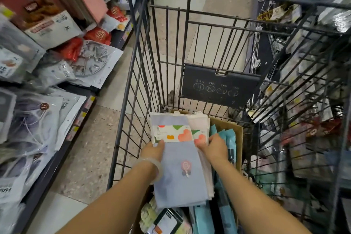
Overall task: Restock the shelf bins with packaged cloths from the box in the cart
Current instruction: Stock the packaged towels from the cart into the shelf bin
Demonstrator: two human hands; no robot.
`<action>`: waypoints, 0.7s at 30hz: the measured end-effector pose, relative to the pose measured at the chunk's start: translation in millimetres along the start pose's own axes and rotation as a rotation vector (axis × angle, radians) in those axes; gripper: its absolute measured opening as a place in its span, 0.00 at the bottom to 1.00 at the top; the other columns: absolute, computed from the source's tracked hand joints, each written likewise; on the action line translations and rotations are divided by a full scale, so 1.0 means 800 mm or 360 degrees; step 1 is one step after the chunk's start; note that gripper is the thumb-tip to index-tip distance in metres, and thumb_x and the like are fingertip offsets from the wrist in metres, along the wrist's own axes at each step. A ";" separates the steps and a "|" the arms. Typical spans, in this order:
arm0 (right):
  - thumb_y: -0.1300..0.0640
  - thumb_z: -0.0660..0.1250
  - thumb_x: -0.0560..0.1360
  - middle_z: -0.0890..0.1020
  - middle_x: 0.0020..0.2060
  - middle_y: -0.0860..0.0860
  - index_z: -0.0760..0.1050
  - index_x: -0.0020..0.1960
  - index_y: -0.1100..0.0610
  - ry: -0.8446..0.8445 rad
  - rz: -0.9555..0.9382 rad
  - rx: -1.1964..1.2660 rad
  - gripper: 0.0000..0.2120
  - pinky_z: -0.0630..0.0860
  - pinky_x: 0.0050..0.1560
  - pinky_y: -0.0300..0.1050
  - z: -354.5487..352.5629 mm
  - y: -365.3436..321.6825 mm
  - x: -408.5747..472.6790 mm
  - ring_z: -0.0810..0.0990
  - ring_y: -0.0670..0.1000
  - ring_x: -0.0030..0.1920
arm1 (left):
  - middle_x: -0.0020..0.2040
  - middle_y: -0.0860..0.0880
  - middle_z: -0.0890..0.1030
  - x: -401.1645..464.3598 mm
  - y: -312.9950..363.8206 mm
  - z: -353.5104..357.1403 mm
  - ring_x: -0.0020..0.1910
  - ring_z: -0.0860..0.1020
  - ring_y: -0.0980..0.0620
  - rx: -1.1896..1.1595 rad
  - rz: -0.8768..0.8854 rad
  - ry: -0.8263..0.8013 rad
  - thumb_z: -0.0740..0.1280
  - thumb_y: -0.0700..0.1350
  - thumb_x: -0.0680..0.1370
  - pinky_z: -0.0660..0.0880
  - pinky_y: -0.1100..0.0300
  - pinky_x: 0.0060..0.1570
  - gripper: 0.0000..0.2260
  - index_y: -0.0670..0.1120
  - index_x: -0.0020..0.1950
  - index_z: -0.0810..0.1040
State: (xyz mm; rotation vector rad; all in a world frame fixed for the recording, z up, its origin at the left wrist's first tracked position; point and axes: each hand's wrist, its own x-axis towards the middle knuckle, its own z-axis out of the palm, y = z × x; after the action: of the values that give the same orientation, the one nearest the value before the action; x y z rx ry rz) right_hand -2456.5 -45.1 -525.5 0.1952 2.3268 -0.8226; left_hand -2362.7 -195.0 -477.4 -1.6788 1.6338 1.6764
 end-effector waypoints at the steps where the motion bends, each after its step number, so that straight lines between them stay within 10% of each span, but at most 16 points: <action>1: 0.50 0.72 0.71 0.75 0.45 0.52 0.68 0.51 0.58 0.0011 -0.0002 0.0021 0.18 0.68 0.38 0.43 0.001 -0.001 -0.001 0.75 0.51 0.45 | 0.61 0.39 0.77 -0.001 0.000 0.002 0.50 0.74 0.45 0.0067 0.0014 0.0029 0.60 0.46 0.81 0.67 0.59 0.50 0.17 0.38 0.65 0.73; 21: 0.55 0.72 0.72 0.82 0.50 0.52 0.74 0.51 0.51 -0.0076 -0.0123 0.1108 0.10 0.79 0.44 0.48 -0.078 -0.029 -0.083 0.82 0.53 0.49 | 0.59 0.41 0.78 -0.102 0.006 -0.033 0.56 0.76 0.43 0.0042 0.0266 -0.0062 0.60 0.47 0.81 0.71 0.51 0.60 0.14 0.42 0.63 0.73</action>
State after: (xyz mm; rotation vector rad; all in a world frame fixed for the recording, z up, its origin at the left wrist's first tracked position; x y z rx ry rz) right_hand -2446.1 -20.5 -435.2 0.3749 1.9260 -1.6319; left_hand -2328.7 -176.6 -401.0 -1.5245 1.8133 1.7427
